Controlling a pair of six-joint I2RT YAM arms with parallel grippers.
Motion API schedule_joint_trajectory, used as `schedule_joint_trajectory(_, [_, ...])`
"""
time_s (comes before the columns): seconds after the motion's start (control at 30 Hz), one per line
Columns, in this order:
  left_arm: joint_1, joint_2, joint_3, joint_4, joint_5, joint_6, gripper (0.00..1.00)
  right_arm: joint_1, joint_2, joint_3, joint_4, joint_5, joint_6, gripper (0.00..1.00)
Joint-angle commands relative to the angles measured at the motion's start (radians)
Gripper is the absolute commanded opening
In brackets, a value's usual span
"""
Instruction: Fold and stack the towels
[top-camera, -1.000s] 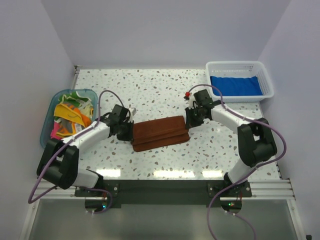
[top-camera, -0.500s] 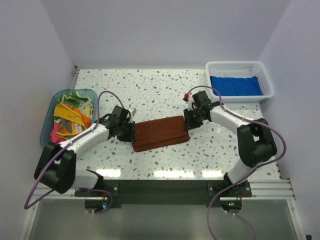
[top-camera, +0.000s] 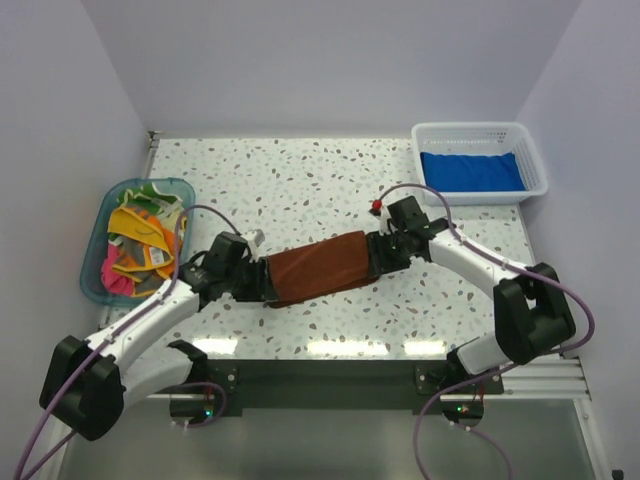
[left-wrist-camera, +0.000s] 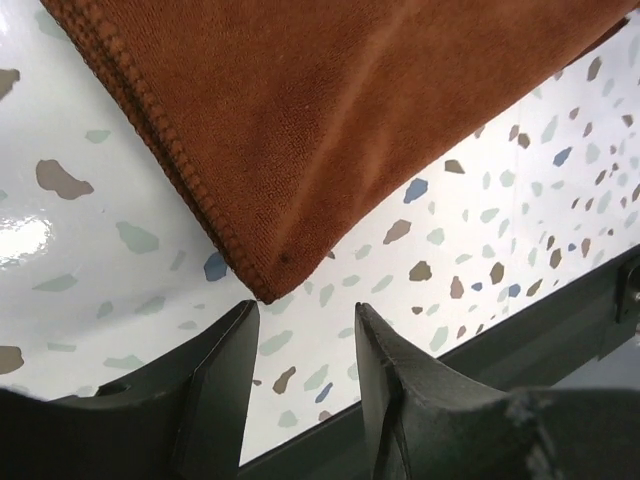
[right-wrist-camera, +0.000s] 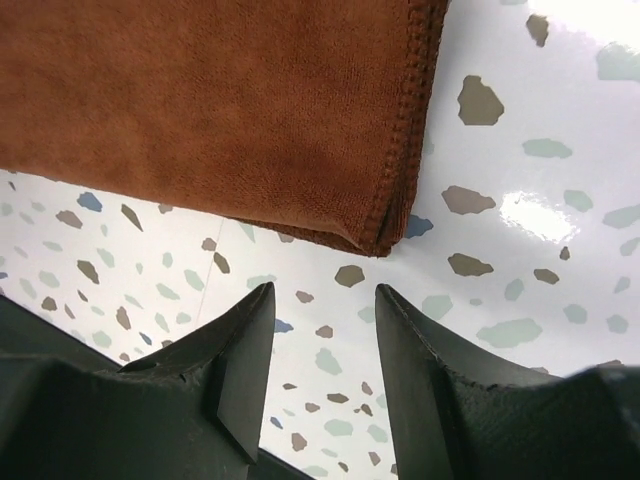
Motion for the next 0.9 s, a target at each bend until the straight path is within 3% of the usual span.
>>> schedule_joint_trajectory(0.0, [-0.003,-0.051,0.043,-0.007,-0.028,-0.095,0.49,0.004,-0.083,0.031,-0.002,0.027,0.037,0.49])
schedule_joint_trajectory(0.2, [-0.003,-0.014,0.198,-0.138,-0.317,-0.105,0.50,0.026,-0.088,0.132,0.024,0.026,0.057,0.49])
schedule_joint_trajectory(0.33, [-0.003,0.061,0.215,-0.129,-0.322,-0.097,0.52,0.053,-0.042,0.141,0.069,0.007,0.092,0.49])
schedule_joint_trajectory(0.57, [-0.003,0.047,0.138,-0.038,-0.287,-0.137,0.52,0.073,0.022,0.039,0.211,0.010,0.162,0.47])
schedule_joint_trajectory(0.87, [-0.001,0.150,0.144,0.097,-0.386,-0.195,0.43,0.073,0.033,-0.139,0.316,0.082,0.197,0.33])
